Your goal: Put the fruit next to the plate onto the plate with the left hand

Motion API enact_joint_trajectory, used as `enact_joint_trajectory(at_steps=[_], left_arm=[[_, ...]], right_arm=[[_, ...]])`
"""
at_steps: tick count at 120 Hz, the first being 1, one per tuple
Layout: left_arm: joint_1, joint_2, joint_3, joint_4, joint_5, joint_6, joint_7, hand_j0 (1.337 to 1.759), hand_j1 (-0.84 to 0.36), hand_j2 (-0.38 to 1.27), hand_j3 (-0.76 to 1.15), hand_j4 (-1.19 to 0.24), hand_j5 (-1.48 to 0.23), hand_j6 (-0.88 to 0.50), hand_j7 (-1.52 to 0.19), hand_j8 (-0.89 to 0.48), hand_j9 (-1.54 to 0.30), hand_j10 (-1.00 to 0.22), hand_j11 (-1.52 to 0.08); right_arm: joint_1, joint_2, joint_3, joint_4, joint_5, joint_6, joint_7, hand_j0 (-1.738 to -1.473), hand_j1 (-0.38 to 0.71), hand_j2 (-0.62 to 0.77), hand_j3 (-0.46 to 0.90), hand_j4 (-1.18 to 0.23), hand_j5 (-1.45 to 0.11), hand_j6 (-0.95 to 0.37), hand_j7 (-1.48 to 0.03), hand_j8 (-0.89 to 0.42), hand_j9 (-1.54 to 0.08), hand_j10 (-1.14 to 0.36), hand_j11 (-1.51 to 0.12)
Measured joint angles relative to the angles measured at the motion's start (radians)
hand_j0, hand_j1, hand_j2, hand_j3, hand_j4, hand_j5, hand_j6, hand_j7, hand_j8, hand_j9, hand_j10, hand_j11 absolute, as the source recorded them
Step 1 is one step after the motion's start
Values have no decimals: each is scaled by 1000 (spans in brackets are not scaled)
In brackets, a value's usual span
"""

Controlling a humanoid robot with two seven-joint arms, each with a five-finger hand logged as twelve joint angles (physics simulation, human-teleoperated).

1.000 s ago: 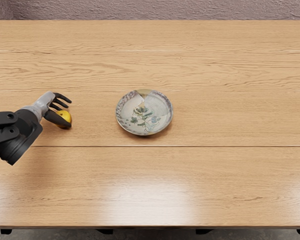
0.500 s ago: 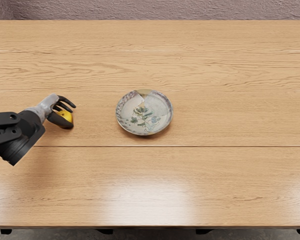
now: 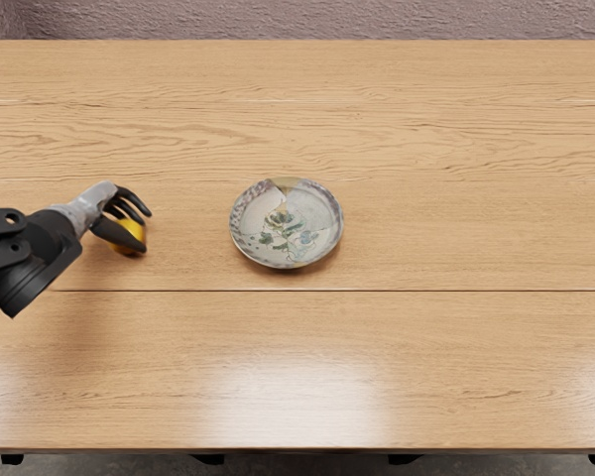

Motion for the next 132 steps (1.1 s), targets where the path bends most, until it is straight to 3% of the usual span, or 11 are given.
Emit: enact_joint_trajectory(at_steps=[41,106,132], left_arm=[[-36,-9,-24,-2,-5,-75,-1,1655,-282,320,0,-685,-913,-662,-911,-455,-928,-508,-911],[-25,-48,-173,8,-10,-205,1,1655,-281,296,0,-706,-928,-687,-929,-452,-948,-493,-927],[-29,-82,-215,9,-10,-219,3,1654,-269,214,0,-702,-935,-696,-934,-445,-953,-478,-934]], right_arm=[[0,0,0,0,0,0,0,-1658,-339,-2,0,-8,-10,-8,-10,-8,-10,-8,-10],[0,0,0,0,0,0,0,-1658,-339,-2,0,-8,-10,-8,-10,-8,-10,-8,-10],[0,0,0,0,0,0,0,-1658,-339,-2,0,-8,-10,-8,-10,-8,-10,-8,-10]])
